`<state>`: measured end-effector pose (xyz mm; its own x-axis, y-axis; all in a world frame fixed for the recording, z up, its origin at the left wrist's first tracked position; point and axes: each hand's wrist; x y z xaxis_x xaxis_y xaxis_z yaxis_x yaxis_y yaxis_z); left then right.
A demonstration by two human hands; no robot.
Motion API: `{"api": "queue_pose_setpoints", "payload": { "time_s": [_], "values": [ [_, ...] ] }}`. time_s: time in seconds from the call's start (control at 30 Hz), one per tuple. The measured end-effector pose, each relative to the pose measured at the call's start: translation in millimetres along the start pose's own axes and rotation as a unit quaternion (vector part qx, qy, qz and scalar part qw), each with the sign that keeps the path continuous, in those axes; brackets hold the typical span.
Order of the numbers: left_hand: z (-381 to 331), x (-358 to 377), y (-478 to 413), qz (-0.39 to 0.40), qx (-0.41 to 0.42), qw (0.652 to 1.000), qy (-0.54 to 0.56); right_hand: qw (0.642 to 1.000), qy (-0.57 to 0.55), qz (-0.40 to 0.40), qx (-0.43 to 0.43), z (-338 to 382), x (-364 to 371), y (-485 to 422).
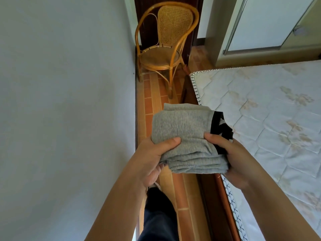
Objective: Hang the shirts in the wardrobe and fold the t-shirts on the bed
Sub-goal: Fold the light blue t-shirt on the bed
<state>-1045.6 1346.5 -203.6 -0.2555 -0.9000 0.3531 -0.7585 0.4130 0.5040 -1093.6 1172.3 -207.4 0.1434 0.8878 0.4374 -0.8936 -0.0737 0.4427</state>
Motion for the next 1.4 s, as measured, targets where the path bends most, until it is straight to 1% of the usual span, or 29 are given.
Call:
{"api": "queue_pose_setpoints", "payload": {
  "time_s": [0.07, 0.27, 0.4, 0.47, 0.57, 0.7, 0.77, 0.93, 1.03, 1.13, 1.23, 1.4],
  "values": [
    [-34.6, -9.8, -38.5, 0.008, 0.002, 1.0, -0.003, 1.0, 0.003, -0.017, -0.006, 24.9, 9.7, -41.1],
    [-127.5, -39.7, -136.9, 0.041, 0.011, 0.999, -0.022, 0.999, 0.003, -0.027, -0.034, 90.2, 35.1, -149.9],
    [-158.3, -46.2, -202.2, 0.046, -0.026, 0.998, -0.03, 0.996, -0.04, -0.069, -0.037, 108.3, 34.6, -206.6],
    [-169.9, -45.3, -234.9, 0.053, -0.05, 0.997, -0.03, 0.995, -0.055, -0.083, -0.031, 120.1, 26.4, -233.9],
    [-194.3, -36.7, -293.3, 0.062, -0.057, 0.996, -0.042, 0.994, -0.057, -0.09, -0.022, 147.7, 6.7, -283.6],
    [-235.9, -17.7, -382.4, 0.064, -0.043, 0.995, -0.066, 0.993, -0.054, -0.091, -0.049, 199.8, -27.9, -362.6],
    [-259.7, -3.9, -423.4, 0.061, -0.036, 0.995, -0.071, 0.994, -0.046, -0.083, -0.048, 232.0, -44.5, -399.0],
    [-318.3, 25.7, -502.9, 0.08, -0.017, 0.994, -0.071, 0.995, -0.055, -0.071, -0.046, 307.8, -75.6, -468.5],
    [-343.2, 34.7, -542.0, 0.072, -0.005, 0.996, -0.052, 0.996, -0.042, -0.059, -0.044, 343.4, -84.3, -506.1],
    [-363.9, 38.3, -572.5, 0.071, -0.019, 0.997, -0.037, 0.996, -0.051, -0.059, -0.042, 364.7, -91.4, -537.3],
    [-383.1, 39.5, -610.9, 0.069, -0.033, 0.996, -0.047, 0.994, -0.073, -0.069, -0.042, 382.1, -97.3, -569.5],
    [-421.9, 40.5, -682.7, 0.083, -0.053, 0.994, -0.056, 0.989, -0.093, -0.107, -0.05, 411.8, -104.7, -631.6]
  ]
}}
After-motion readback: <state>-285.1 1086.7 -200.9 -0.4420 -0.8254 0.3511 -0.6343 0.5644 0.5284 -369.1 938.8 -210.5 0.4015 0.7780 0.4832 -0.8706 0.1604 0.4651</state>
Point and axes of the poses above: each hand's wrist, its own y-axis away from the middle knuckle, its own x-axis out of the palm, z = x × y, and after that the axes turned 5 degrees about z, right-handed
